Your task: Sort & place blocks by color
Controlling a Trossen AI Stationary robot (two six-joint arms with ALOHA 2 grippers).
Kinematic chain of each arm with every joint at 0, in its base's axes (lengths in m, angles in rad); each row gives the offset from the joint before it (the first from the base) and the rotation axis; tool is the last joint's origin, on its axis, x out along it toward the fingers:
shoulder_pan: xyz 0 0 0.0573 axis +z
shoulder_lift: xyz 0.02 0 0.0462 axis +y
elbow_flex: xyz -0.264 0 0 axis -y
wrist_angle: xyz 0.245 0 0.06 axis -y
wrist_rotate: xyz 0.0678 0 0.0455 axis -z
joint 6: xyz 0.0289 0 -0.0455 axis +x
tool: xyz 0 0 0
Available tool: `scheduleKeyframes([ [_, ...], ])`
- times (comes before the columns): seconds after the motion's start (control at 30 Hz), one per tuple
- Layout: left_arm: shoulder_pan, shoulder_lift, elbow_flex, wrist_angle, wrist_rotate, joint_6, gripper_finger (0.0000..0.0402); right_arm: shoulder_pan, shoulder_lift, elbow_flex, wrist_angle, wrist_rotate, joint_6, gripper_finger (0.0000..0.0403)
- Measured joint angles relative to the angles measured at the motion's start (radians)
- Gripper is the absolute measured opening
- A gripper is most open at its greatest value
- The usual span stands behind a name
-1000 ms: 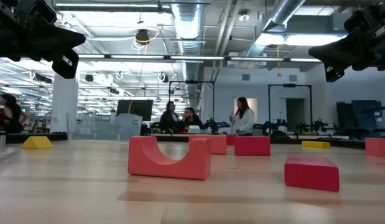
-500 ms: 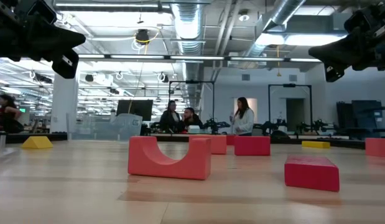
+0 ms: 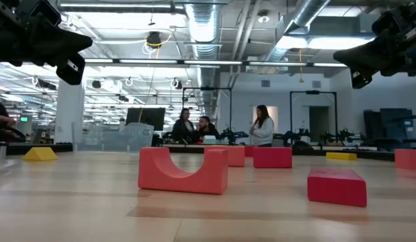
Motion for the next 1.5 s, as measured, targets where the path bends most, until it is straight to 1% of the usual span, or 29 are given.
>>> scheduleKeyframes([
  [0.3, 0.000, 0.000, 0.000, 0.000, -0.002, 0.000, 0.0000, 0.000, 0.000, 0.000, 0.000, 0.000, 0.000, 0.0028],
  [0.53, 0.000, 0.000, 0.000, 0.016, -0.100, 0.000, 0.0000, 0.000, 0.000, 0.000, 0.000, 0.000, 0.000, 0.0027],
  [0.73, 0.000, 0.000, 0.000, 0.022, -0.139, 0.000, 0.0000, 0.000, 0.000, 0.000, 0.000, 0.000, 0.000, 0.0029],
  [0.93, 0.000, 0.000, 0.000, 0.024, -0.145, 0.000, 0.0000, 0.000, 0.000, 0.000, 0.000, 0.000, 0.000, 0.0027],
  [1.0, 0.000, 0.000, 0.005, 0.037, -0.187, -0.007, 0.0000, 0.000, 0.000, 0.000, 0.000, 0.000, 0.000, 0.0027],
  [1.13, 0.000, 0.017, 0.065, -0.078, -0.304, -0.101, 0.0000, 0.000, 0.000, 0.000, 0.000, 0.000, 0.000, 0.0027],
  [1.2, 0.000, 0.040, 0.114, -0.135, -0.339, -0.132, 0.0000, 0.000, 0.000, 0.000, 0.000, 0.000, 0.000, 0.0027],
  [1.43, 0.000, 0.212, 0.271, -0.434, -0.480, -0.244, 0.0000, 0.000, 0.000, 0.000, 0.000, 0.000, 0.000, 0.0027],
  [1.5, 0.000, 0.275, 0.304, -0.513, -0.503, -0.289, 0.0000, 0.000, 0.000, 0.000, 0.000, 0.000, 0.000, 0.0027],
])
